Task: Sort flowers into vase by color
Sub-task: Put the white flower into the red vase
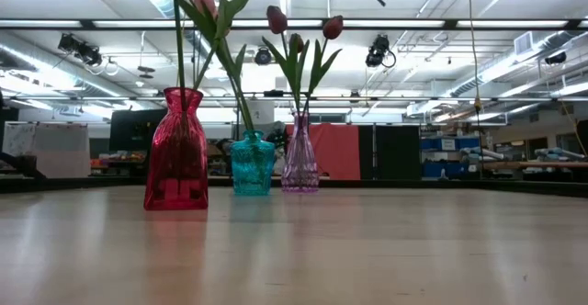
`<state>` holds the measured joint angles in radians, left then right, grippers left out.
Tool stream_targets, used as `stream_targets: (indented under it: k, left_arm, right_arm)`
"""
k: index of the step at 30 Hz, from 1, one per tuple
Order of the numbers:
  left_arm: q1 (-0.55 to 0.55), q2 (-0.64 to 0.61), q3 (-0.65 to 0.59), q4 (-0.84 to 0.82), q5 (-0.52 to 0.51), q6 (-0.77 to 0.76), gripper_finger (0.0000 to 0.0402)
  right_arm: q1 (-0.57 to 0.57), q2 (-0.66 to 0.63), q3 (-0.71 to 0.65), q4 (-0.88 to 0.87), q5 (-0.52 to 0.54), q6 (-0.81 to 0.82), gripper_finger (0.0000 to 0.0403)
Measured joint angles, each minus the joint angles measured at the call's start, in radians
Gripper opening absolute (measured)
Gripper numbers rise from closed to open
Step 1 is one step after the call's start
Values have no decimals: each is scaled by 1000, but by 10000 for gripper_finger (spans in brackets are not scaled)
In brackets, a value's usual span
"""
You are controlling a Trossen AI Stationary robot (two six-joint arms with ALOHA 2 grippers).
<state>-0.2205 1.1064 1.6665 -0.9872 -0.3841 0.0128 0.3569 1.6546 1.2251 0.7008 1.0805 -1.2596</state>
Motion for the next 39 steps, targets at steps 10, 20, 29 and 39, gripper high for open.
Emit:
stream_targets:
  k: [10,20,29,39]
  left_arm:
    - [-75,-261,-459,225,-16,-120,184]
    - [-158,-453,-758,441,-58,-144,184]
    - [-232,-565,-931,541,-50,-148,184]
    - [-320,-566,-1090,695,-87,-148,184]
  right_arm:
    - [20,-134,-3,-628,-515,973,5]
    - [-36,-27,-162,-201,-751,1067,6]
    - [-51,68,-329,343,-787,1085,6]
    - [-59,202,-344,691,-846,1085,6]
